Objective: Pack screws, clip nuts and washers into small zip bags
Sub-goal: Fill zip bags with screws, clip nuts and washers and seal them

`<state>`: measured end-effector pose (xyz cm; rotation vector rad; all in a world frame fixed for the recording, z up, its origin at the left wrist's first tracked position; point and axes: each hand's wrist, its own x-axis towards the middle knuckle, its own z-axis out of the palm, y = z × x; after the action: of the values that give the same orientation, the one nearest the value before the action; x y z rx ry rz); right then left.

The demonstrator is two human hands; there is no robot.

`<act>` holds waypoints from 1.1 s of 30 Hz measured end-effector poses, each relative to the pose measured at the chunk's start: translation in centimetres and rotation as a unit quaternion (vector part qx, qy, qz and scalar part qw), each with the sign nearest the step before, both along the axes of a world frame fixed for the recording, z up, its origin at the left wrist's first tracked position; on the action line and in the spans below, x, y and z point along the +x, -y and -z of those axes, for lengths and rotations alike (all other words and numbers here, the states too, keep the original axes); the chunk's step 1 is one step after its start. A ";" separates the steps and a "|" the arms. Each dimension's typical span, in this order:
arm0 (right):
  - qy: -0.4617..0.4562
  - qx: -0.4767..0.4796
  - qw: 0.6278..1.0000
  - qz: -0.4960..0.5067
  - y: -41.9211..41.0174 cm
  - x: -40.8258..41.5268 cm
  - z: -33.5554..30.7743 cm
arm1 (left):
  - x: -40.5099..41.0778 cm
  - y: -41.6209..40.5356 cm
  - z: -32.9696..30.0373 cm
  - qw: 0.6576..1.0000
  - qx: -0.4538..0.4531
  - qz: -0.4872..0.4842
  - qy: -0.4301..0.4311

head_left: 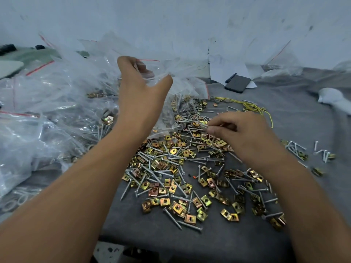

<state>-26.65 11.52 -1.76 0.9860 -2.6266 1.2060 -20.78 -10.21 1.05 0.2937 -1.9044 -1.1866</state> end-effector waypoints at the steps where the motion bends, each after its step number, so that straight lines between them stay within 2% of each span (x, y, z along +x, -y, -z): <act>1: 0.031 -0.044 0.999 0.002 -0.1 -0.1 0.0 | 0.0 0.0 0.0 1.000 0.000 0.006 0.005; 4: 0.137 -0.169 0.976 -0.006 -0.2 -0.2 0.1 | -0.1 0.0 0.2 0.999 -0.012 0.022 0.023; 9: 0.277 -0.341 0.898 0.000 -0.7 -0.1 -0.1 | -0.2 -0.7 0.4 0.993 -0.050 0.076 0.068; 14: 0.324 -0.443 0.834 -0.051 -0.8 0.3 -1.5 | 0.0 -2.0 0.7 0.972 -0.127 0.155 0.119; 19: 0.365 -0.482 0.793 -0.071 -1.1 0.6 -2.2 | 0.0 -2.7 0.9 0.962 -0.158 0.177 0.134; 21: 0.354 -0.477 0.801 -0.074 -1.2 0.8 -2.4 | 0.1 -2.9 1.1 0.958 -0.175 0.180 0.136; 25: 0.231 -0.382 0.894 -0.044 -1.3 1.3 -3.2 | 0.0 -3.2 1.4 0.948 -0.223 0.181 0.138; 27: 0.185 -0.325 0.927 -0.019 -1.3 1.7 -3.8 | 0.1 -3.3 1.4 0.946 -0.226 0.186 0.137; 30: 0.028 -0.169 0.982 0.074 -1.4 2.0 -4.4 | 0.1 -3.6 1.4 0.945 -0.227 0.196 0.130; 33: -0.107 -0.017 0.988 0.110 -1.2 2.6 -5.3 | 0.3 -3.7 1.2 0.943 -0.233 0.204 0.122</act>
<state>-24.09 12.77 3.52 0.7488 -2.4626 1.0293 -20.49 -6.53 -0.20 -0.2355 -2.4767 -0.9393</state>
